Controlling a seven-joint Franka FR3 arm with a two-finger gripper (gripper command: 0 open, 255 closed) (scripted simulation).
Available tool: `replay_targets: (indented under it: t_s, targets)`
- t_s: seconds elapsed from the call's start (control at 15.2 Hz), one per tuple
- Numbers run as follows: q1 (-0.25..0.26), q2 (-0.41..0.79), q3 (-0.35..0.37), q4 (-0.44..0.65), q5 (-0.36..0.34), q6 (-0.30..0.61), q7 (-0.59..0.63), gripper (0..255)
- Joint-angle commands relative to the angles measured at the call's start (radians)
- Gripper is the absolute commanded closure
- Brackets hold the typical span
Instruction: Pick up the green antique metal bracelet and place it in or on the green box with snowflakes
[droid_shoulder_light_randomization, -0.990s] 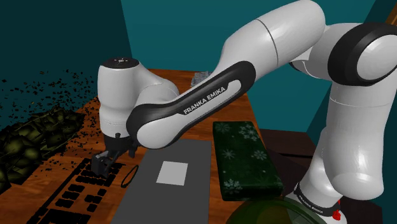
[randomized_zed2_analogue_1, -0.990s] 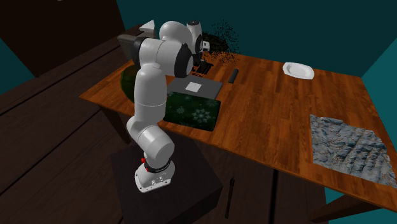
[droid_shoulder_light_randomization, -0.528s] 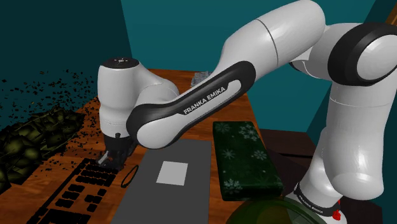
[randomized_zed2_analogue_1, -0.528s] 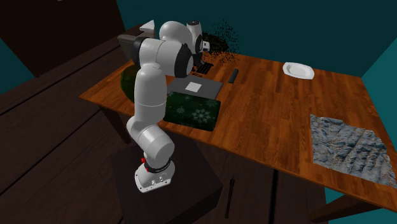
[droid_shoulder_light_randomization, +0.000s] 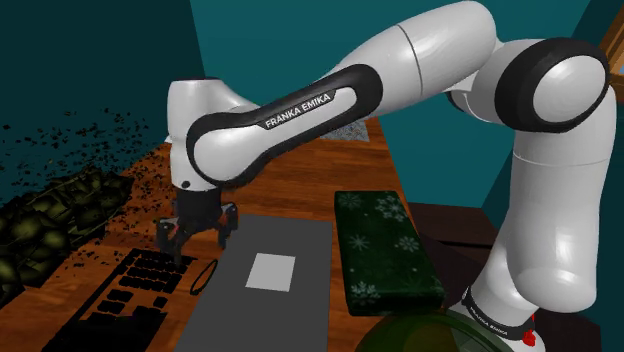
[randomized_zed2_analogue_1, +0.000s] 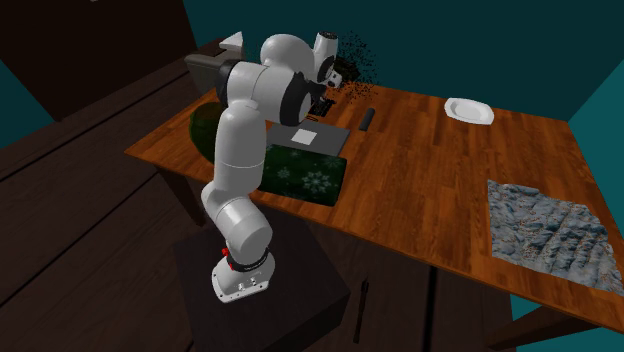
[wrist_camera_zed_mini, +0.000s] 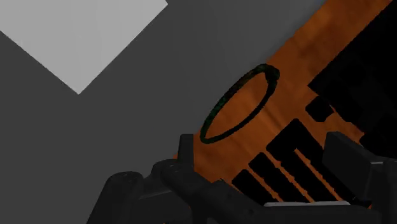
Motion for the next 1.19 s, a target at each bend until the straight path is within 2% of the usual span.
replay_targets:
  t_s: [0.0,0.07,0.59,1.12]
  targets:
    - [-0.099,0.005,-0.013,0.003,0.277,-0.11,0.154,0]
    - [-0.141,-0.007,-0.019,-0.027,0.397,-0.142,0.22,0]
    - [-0.102,0.026,-0.019,-0.075,0.403,-0.052,0.216,0]
    - [-0.102,0.026,-0.019,-0.075,0.403,-0.052,0.217,0]
